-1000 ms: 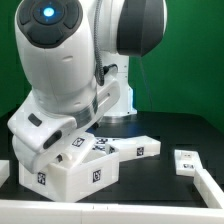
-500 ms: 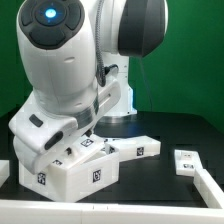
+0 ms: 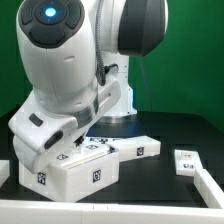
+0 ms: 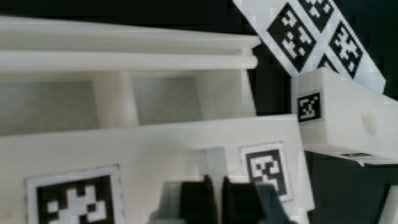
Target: Assemble cabinet
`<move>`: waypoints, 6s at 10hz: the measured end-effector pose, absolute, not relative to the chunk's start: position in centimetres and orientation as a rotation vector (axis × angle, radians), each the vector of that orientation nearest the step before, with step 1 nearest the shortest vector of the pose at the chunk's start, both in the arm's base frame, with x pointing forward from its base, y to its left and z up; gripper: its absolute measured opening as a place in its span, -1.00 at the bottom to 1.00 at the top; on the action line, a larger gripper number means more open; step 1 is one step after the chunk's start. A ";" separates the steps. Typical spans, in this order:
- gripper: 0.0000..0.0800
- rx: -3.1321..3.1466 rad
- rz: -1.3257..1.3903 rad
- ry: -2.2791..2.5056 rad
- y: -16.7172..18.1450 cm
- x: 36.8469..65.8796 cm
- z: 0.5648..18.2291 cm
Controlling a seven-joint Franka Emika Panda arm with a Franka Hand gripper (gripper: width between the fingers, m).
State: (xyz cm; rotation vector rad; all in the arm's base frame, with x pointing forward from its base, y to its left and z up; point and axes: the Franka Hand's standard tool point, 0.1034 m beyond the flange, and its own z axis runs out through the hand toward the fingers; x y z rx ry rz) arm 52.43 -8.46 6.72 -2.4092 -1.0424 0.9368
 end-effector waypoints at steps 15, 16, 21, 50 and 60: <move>0.99 -2.602 0.671 -1.032 -9.1 52.1 9.1; 1.00 -2.632 0.627 -1.033 -9.1 52.7 9.1; 0.99 -2.790 0.332 -0.977 -8.3 51.4 8.8; -0.85 -2.847 0.046 -1.222 -5.0 47.0 10.1; -0.85 -2.699 0.077 -1.460 -13.8 42.5 6.7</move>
Offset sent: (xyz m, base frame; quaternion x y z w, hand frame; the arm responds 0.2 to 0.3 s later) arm 0.0000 0.0000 0.0000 0.0000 0.0000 0.0000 1.0000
